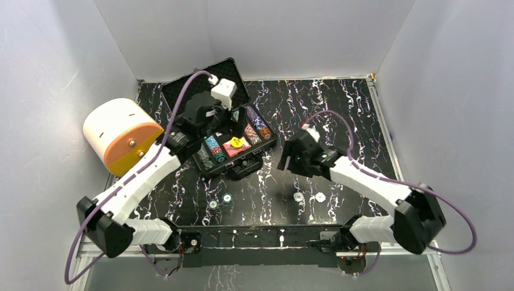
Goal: Pack up texas hold em set
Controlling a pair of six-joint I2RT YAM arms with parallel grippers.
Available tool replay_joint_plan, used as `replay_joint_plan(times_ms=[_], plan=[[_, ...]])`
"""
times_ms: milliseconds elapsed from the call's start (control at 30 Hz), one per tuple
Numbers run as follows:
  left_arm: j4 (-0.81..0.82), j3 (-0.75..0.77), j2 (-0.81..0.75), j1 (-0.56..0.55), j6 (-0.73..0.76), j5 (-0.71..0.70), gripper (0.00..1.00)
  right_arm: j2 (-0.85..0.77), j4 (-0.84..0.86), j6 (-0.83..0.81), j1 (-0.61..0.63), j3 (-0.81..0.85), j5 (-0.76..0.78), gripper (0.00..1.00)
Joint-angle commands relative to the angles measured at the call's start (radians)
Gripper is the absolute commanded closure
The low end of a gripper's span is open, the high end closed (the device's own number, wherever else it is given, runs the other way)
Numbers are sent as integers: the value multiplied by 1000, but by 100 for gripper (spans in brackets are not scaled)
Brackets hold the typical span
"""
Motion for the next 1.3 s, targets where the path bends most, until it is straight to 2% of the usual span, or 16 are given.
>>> replay_joint_plan(times_ms=[0,167,333,567,833,1033,1267], plan=[[-28,73,-120,2,-50,-133,2,114,61,-44,146,84,-12,19],[-81,178,-208,2,-49,-219,2,308,46,-50,332,246,64,18],[-116,246,-266,2,-36,-233,2,476,30,-142,485,421,102,18],[-173,286,-312,3,-43,-291,2,693,14,-296,609,631,92,24],[-219,274,-338,2,-51,-308,2,832,-2,-365,638,764,36,30],[-218,246,-341,2,-57,-319,2,895,-25,-368,642,812,14,27],[-212,255,-306,2,-68,-321,2,961,-74,-401,648,874,14,29]])
